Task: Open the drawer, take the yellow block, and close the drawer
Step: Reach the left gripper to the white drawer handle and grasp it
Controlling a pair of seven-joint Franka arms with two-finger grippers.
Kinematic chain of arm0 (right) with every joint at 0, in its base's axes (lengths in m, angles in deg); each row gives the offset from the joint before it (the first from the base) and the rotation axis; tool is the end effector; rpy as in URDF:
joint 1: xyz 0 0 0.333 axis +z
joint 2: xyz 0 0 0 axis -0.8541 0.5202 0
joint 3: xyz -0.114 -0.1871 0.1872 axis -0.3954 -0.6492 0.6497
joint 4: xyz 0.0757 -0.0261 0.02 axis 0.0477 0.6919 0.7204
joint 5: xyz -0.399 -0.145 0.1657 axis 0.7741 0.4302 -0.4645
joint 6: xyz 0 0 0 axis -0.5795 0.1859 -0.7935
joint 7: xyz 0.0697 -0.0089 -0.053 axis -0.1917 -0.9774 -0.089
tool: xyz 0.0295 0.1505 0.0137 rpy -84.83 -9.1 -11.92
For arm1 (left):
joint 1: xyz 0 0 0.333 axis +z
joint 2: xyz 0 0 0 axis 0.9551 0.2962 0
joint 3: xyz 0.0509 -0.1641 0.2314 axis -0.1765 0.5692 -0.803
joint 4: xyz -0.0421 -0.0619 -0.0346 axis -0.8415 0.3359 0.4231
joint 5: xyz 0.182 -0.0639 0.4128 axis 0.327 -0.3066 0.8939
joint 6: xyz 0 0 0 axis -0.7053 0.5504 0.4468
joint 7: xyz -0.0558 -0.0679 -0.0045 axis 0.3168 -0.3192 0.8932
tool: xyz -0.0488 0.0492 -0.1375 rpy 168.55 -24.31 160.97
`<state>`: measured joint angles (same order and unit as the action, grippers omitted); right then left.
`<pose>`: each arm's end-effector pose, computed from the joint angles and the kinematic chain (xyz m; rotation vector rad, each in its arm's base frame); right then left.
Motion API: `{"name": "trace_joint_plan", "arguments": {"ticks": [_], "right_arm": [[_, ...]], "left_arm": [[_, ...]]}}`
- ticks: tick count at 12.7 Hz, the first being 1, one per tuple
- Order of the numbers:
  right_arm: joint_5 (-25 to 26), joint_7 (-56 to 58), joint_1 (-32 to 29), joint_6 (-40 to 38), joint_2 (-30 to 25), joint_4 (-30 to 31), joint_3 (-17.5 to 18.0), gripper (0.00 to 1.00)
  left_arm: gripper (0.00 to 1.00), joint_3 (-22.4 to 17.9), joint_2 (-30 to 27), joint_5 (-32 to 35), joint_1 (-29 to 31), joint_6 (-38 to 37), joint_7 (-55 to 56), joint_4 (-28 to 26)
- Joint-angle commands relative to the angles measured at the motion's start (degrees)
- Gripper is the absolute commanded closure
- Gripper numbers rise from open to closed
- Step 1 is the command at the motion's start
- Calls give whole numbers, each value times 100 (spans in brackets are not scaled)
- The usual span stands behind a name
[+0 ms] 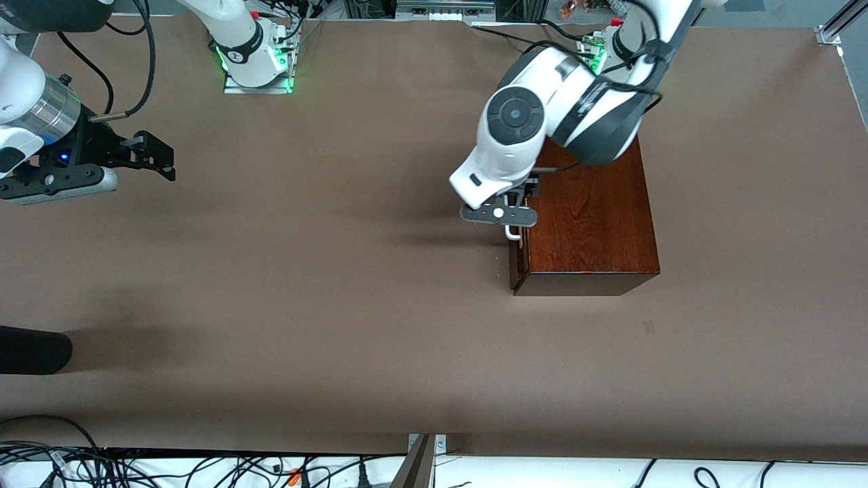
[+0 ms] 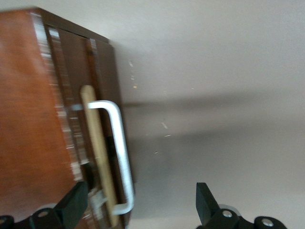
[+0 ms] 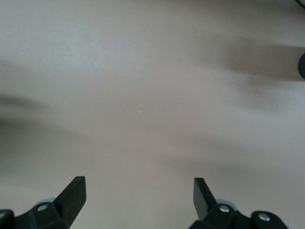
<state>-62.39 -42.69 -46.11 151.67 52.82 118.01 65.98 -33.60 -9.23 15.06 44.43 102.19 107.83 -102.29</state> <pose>0.6336 0.0817 0.5136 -3.1253 -0.2942 0.0095 0.5550 -0.4471 0.3029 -3.0931 0.1135 0.2904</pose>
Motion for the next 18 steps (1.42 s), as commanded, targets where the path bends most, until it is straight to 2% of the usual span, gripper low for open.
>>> {"name": "trace_joint_plan", "arguments": {"ticks": [1, 3, 5, 10, 18], "right_arm": [[-85, -65, -42, -70, -9, -62, -4, 0], [-85, -65, -42, -61, -9, -62, -5, 0], [-85, -65, -42, -61, -9, -62, -4, 0], [-85, -65, -42, -52, -9, -62, -4, 0], [-85, -65, -42, -61, -9, -62, -4, 0]], "left_arm": [[0, -29, 314, 207, -83, -36, 455, 237], [0, -56, 612, 373, -276, 103, 694, 263], [0, -56, 727, 837, -373, 192, 703, 272], [0, -56, 807, 1735, -452, 175, 668, 202], [0, -47, 1026, 1736, -452, 184, 852, 122]]}}
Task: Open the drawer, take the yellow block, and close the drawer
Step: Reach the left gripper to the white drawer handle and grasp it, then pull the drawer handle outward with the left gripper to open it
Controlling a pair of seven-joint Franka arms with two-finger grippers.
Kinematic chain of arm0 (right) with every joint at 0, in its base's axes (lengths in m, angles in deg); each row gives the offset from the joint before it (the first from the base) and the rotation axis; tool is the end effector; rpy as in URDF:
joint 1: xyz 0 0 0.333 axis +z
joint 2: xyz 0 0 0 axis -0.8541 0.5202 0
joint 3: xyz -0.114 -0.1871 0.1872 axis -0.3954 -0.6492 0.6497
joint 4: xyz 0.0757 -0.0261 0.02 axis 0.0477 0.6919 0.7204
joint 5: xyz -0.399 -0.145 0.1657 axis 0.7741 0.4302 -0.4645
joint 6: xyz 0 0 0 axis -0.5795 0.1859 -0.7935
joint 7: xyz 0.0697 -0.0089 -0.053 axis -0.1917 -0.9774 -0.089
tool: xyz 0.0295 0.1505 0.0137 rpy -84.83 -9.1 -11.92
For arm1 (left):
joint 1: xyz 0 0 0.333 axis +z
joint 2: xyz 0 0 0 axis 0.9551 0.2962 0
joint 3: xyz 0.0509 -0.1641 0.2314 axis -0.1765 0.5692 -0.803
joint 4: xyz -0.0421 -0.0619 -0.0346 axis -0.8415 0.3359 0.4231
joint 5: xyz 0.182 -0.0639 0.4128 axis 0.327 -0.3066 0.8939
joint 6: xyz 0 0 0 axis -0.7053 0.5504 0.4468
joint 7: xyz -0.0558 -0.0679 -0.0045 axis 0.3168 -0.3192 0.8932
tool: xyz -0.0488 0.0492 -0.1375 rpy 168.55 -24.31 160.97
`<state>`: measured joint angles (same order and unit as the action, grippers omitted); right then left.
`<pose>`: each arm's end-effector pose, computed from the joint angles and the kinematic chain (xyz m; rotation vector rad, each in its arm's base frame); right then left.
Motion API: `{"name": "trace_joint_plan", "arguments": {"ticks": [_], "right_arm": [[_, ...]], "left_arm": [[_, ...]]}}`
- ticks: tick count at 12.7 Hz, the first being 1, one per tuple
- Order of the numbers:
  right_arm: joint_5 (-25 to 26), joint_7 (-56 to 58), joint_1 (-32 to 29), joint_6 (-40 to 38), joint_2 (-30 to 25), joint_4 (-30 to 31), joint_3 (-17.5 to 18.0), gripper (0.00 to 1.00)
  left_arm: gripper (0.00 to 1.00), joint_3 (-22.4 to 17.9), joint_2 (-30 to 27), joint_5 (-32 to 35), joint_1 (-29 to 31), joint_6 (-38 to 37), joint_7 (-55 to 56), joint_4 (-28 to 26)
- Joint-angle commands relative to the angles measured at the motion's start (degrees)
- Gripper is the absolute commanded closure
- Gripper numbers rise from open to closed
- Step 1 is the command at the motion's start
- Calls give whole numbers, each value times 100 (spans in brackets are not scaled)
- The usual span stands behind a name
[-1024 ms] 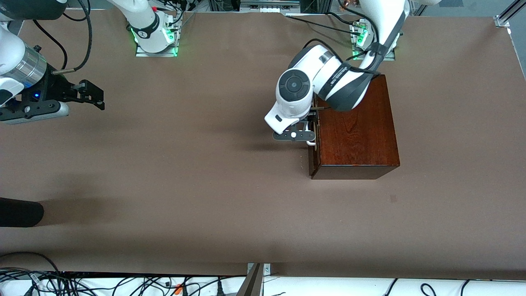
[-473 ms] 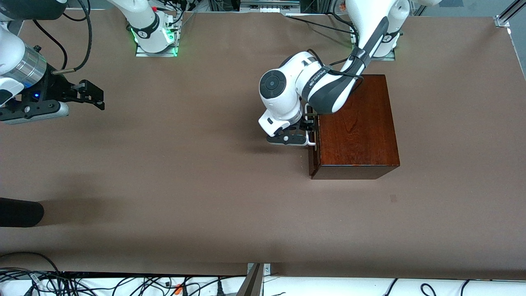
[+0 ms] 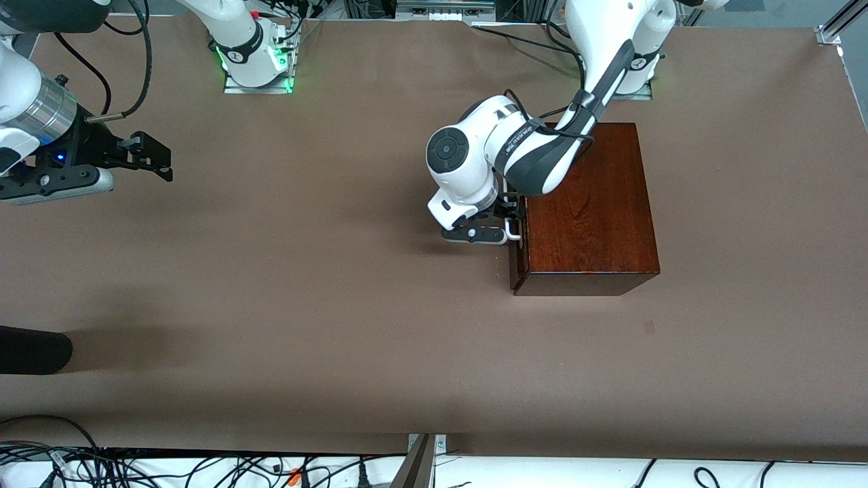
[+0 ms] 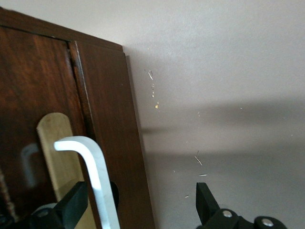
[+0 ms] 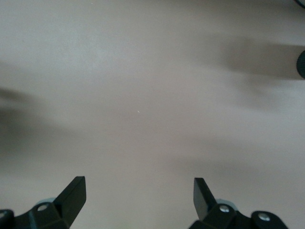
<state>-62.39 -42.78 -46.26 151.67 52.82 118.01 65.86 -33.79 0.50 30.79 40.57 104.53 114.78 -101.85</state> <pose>0.6340 0.0787 0.5136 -3.1263 -0.2844 0.0095 0.5450 -0.4549 0.1898 -2.8395 0.1592 0.1637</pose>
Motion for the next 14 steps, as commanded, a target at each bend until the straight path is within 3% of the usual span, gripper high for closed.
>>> {"name": "trace_joint_plan", "arguments": {"ticks": [1, 5, 10, 14], "right_arm": [[-85, -56, -27, -61, -9, -62, 8, 0], [-85, -56, -27, -61, -9, -62, 8, 0], [-85, -56, -27, -79, -9, -62, 8, 0], [-85, -56, -36, -87, -9, -62, 0, 0]], "left_arm": [[0, -19, 80, 146, -93, -41, 236, 79], [0, -2, 194, -47, -189, 300, 386, 87], [0, -10, 203, -1277, -199, 670, 386, 158], [0, -2, 238, -1665, -242, 1084, 386, 175]]}}
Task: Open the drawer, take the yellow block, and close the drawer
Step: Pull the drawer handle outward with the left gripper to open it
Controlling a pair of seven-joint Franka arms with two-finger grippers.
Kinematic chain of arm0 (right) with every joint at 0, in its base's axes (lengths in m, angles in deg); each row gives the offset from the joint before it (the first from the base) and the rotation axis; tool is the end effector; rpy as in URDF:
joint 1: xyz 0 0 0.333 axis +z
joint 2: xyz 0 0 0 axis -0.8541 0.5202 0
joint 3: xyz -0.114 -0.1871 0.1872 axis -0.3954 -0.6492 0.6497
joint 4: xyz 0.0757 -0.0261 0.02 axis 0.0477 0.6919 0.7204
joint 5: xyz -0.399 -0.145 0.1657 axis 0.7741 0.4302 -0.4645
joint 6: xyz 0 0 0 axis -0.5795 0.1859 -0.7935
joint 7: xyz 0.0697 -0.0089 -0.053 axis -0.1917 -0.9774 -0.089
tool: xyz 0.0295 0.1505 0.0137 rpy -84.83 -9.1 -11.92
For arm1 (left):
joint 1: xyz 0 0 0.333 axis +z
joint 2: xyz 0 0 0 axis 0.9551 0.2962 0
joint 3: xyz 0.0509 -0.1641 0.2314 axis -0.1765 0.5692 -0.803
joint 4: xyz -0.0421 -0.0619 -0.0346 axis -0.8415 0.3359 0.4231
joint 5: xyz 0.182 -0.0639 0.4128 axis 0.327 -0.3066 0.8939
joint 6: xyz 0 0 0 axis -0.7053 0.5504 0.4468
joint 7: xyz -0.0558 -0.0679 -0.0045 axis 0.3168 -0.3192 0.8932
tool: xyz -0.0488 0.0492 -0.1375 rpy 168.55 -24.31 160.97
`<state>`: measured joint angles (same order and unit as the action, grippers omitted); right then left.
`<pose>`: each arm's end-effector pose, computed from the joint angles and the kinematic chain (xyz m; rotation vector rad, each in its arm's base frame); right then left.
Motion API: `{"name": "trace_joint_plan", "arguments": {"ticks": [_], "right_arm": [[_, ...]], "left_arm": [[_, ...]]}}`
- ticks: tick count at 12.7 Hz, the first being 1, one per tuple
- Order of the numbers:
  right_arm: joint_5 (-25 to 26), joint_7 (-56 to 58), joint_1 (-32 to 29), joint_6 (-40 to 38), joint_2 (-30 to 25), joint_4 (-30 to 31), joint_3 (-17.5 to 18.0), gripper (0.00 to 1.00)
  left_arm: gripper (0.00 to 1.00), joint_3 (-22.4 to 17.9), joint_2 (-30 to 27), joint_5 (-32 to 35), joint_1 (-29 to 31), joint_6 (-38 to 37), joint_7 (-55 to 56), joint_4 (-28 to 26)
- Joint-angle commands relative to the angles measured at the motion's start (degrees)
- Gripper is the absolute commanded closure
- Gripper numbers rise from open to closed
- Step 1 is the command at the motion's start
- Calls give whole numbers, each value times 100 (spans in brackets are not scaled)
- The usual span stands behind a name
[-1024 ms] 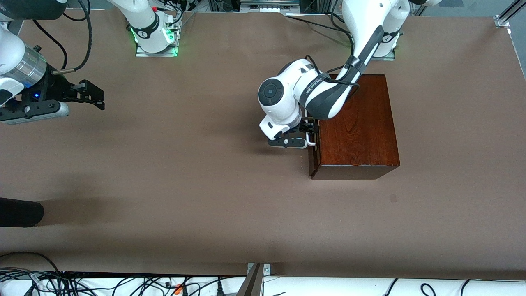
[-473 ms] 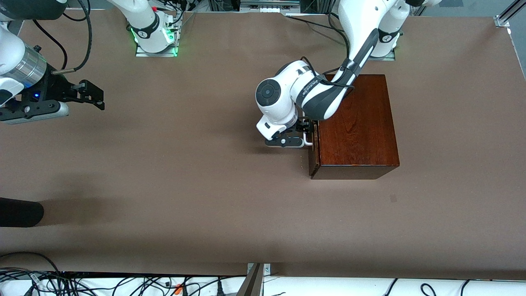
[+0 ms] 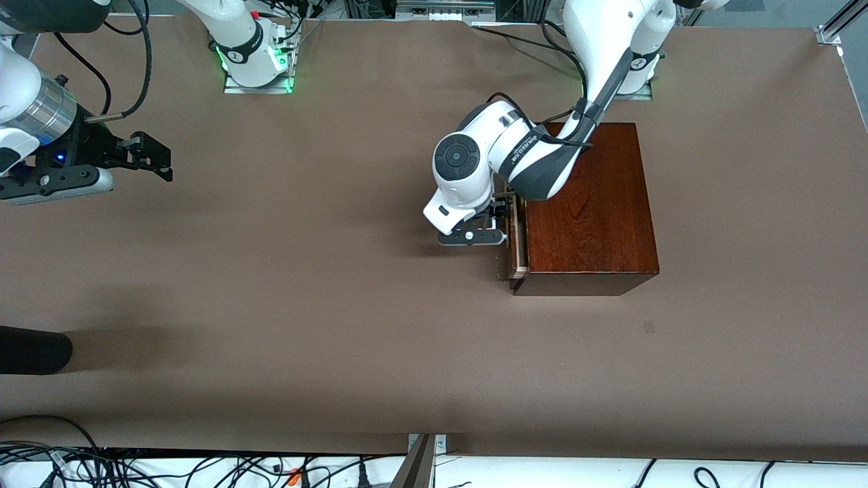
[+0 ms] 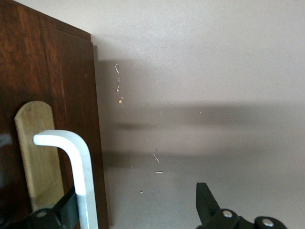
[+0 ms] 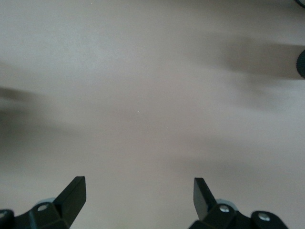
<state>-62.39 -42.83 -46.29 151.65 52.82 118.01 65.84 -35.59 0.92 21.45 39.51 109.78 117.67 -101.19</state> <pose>0.6340 0.0782 0.5136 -3.1266 -0.2817 0.0101 0.5477 -0.4757 0.1914 -2.9983 -0.0149 0.2069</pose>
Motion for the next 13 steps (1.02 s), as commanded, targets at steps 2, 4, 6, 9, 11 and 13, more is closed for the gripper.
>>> {"name": "trace_joint_plan", "arguments": {"ticks": [2, 4, 6, 9, 11, 13], "right_arm": [[-85, -50, -33, -85, -9, -62, 1, 0], [-85, -50, -33, -85, -9, -62, 1, 0], [-85, -50, -41, -85, -9, -62, 1, 0], [-85, -50, -42, -85, 0, -62, -8, 0], [-85, -50, -42, -76, 0, -62, -8, 0], [-85, -50, -42, -76, 0, -62, -8, 0]], "left_arm": [[0, 170, 231, -740, -250, 654, 106, 126], [0, 170, 275, -741, -303, 769, 229, 135], [0, 170, 311, -732, -452, 769, 264, 135], [0, 100, 302, -644, -506, 743, 247, 284], [0, 73, 293, -618, -462, 656, 247, 451], [0, -32, 267, -582, -444, 471, 186, 591]]}}
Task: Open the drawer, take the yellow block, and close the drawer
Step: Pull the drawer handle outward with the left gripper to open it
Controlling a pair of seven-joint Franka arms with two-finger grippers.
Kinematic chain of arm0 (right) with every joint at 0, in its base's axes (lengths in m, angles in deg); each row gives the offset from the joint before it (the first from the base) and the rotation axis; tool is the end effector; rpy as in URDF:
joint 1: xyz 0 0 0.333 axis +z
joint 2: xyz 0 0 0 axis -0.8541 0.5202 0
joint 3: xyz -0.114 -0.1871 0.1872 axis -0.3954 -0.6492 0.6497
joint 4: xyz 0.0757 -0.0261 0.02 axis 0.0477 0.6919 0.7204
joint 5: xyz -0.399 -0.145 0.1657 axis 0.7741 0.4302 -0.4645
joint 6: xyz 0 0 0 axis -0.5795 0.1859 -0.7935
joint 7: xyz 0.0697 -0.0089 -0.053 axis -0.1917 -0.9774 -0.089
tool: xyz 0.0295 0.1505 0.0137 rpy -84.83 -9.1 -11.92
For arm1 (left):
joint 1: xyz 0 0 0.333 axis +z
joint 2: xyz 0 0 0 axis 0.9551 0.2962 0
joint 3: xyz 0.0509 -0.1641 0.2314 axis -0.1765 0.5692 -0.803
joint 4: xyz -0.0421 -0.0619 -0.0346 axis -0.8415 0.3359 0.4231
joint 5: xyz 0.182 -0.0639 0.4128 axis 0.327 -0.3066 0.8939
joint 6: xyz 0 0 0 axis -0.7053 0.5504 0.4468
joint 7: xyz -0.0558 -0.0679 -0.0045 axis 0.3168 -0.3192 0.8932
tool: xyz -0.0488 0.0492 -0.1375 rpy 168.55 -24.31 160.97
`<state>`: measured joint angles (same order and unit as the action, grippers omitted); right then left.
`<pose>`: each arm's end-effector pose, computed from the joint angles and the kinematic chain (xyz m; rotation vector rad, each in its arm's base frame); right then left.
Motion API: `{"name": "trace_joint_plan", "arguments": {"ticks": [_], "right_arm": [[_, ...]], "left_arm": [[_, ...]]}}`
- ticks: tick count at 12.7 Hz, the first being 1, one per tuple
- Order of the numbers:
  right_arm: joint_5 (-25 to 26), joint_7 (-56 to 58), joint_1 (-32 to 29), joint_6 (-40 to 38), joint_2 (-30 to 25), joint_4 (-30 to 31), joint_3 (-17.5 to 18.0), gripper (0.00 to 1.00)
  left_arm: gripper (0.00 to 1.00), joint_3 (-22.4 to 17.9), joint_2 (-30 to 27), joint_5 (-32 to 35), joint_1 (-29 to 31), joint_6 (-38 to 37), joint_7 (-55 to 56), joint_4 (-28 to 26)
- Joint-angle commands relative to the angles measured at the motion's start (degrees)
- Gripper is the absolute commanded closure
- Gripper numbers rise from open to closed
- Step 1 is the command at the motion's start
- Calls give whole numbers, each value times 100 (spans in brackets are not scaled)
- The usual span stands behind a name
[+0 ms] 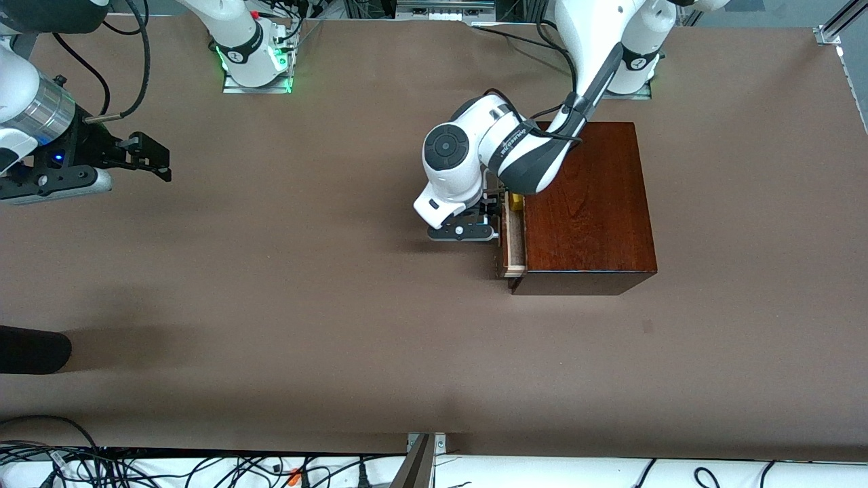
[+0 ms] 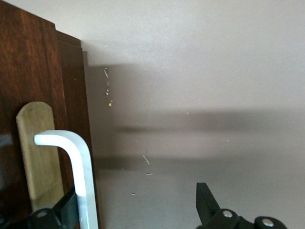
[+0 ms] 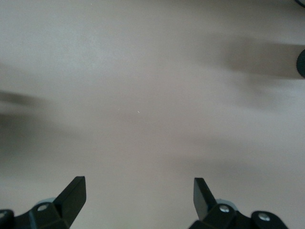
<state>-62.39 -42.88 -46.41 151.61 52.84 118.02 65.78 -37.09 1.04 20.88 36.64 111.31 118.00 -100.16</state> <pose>0.6342 0.0762 0.5132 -3.1273 -0.2755 0.0119 0.5415 -0.4969 0.1988 -3.0224 0.0097 0.1549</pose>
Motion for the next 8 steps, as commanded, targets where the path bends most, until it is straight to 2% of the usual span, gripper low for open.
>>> {"name": "trace_joint_plan", "arguments": {"ticks": [1, 8], "right_arm": [[-85, -45, -29, -73, -2, -62, -2, 0], [-85, -45, -29, -55, -2, -62, -2, 0]], "left_arm": [[0, 118, 254, -569, -140, 309, 170, 525], [0, 118, 360, -622, -219, 405, 275, 542]]}}
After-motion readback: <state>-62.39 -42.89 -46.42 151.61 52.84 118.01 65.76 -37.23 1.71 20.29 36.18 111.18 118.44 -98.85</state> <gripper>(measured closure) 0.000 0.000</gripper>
